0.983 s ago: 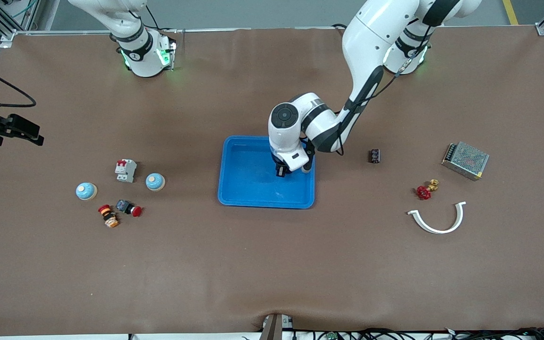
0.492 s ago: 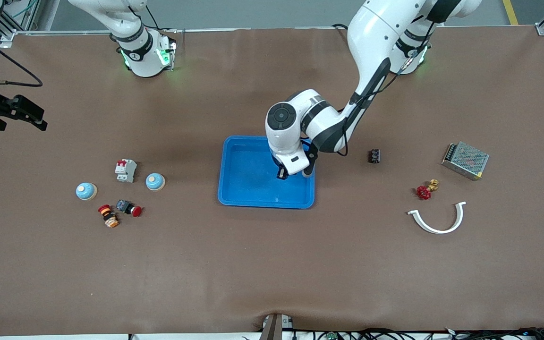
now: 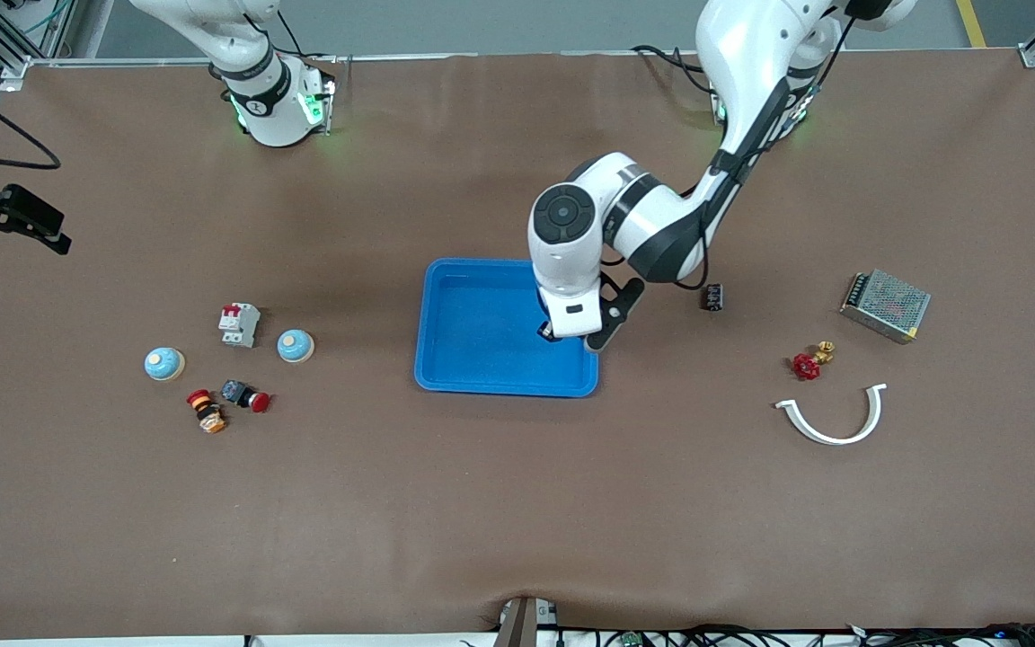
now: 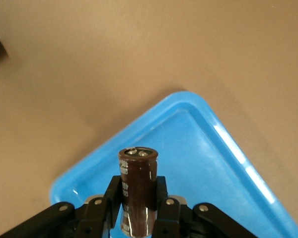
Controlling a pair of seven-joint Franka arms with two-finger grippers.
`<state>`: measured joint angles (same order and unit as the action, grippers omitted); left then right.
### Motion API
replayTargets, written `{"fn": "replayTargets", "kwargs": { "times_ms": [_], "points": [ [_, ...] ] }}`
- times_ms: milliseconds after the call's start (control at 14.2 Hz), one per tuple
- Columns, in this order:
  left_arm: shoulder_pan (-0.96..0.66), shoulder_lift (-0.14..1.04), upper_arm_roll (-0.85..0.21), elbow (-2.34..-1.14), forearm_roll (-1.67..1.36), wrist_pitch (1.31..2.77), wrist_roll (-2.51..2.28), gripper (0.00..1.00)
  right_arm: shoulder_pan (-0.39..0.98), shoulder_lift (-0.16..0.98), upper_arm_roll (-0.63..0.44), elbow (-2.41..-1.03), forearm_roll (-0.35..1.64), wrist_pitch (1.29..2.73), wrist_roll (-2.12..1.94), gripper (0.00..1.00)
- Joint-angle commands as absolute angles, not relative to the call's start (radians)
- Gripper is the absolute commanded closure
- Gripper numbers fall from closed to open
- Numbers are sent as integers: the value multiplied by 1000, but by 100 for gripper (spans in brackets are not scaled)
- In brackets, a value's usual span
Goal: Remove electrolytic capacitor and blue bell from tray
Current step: 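Grasp the second capacitor with the left gripper and lift it out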
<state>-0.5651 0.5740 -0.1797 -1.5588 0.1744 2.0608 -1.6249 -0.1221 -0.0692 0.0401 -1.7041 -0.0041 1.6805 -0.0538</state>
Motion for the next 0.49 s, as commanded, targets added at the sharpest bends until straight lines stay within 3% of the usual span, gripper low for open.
{"fn": "replayTargets", "kwargs": {
  "times_ms": [0, 421],
  "points": [
    [-535, 500, -186, -1664, 158, 2057, -1449, 100, -140, -46, 52, -1671, 8, 1658, -48, 0],
    [-460, 379, -186, -1847, 170, 2094, -1131, 100, -146, -31, 52, -1671, 2, 1660, -55, 0]
  ]
}}
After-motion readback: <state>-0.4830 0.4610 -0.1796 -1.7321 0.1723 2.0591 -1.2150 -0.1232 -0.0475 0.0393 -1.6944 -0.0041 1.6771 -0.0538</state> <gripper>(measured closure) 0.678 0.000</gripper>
